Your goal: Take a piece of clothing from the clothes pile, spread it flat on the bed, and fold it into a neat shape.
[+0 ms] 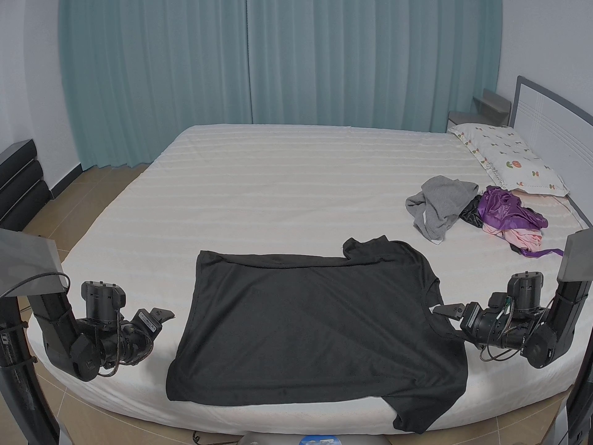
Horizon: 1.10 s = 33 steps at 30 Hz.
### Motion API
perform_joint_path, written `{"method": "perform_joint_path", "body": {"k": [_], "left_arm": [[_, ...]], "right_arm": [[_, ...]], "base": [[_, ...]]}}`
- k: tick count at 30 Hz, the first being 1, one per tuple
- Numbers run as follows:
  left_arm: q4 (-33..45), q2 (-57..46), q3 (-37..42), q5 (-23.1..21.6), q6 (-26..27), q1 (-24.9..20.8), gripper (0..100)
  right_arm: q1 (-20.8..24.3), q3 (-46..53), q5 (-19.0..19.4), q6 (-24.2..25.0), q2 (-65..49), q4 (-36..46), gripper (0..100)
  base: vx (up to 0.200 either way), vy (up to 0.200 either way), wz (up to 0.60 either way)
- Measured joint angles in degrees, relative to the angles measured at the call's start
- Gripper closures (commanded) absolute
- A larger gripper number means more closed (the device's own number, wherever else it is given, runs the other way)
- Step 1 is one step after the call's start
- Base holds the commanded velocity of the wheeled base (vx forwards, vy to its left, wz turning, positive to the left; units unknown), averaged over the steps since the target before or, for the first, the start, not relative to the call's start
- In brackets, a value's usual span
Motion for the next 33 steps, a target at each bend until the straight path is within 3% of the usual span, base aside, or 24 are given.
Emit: {"method": "perform_joint_path", "body": {"k": [6,25,33], "left_arm": [[0.0,-0.1,0.0,0.1,-0.2,-0.3,0],[0.0,-2.0,0.3,0.7,-0.1,-1.5,0],[0.6,-2.7,-2.3,1.0,-0.2,-1.5,0]], "right_arm": [[0.0,0.0,0.0,0.0,0.3,0.0,0],[0.5,-0.6,-0.7,0.9,-0.6,-0.4,0],[1.5,-2.8,-3.1,0.9,-1.2,0.3,0]], "base": [[0.000,-0.200,0.00],[0.000,0.000,0.00],[0.000,0.000,0.00]]}}
